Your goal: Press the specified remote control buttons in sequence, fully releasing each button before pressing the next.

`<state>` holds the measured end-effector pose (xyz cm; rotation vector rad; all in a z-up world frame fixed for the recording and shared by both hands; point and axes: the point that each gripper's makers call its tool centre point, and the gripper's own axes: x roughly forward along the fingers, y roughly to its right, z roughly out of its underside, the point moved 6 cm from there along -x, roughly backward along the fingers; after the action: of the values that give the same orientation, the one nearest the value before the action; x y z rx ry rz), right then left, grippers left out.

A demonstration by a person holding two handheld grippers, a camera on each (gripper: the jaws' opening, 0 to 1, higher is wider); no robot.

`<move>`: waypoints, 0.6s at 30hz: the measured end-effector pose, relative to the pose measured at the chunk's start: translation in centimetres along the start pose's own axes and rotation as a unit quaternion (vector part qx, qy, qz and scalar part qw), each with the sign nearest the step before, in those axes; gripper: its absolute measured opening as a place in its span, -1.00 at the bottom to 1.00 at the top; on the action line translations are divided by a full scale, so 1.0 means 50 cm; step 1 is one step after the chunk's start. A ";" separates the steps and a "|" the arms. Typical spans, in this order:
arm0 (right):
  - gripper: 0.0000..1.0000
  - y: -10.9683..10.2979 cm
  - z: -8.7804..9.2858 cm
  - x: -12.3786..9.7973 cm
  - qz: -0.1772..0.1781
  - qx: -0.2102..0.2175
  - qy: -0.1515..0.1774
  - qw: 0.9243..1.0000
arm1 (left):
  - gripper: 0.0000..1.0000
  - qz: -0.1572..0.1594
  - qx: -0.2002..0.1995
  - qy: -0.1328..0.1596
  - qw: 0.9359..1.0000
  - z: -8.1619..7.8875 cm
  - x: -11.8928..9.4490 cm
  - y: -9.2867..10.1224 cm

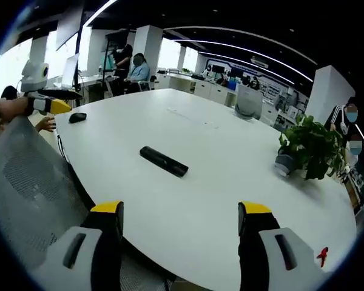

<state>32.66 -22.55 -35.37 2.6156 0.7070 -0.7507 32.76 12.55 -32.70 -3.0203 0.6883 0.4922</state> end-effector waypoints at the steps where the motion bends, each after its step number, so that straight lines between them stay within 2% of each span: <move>1: 0.60 -0.001 0.001 0.001 -0.001 -0.001 -0.002 1.000 | 0.74 -0.001 0.002 0.001 1.000 0.000 0.000 0.000; 6: 0.58 -0.002 0.002 0.002 -0.006 0.000 -0.004 1.000 | 0.73 -0.002 0.016 -0.007 1.000 0.004 -0.001 -0.002; 18: 0.54 -0.003 0.007 0.003 -0.010 0.003 -0.010 1.000 | 0.73 -0.005 0.006 -0.001 1.000 0.004 -0.002 -0.005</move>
<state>32.52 -22.53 -35.76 2.6066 0.7275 -0.7851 32.72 12.81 -32.90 -3.0094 0.6729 0.4881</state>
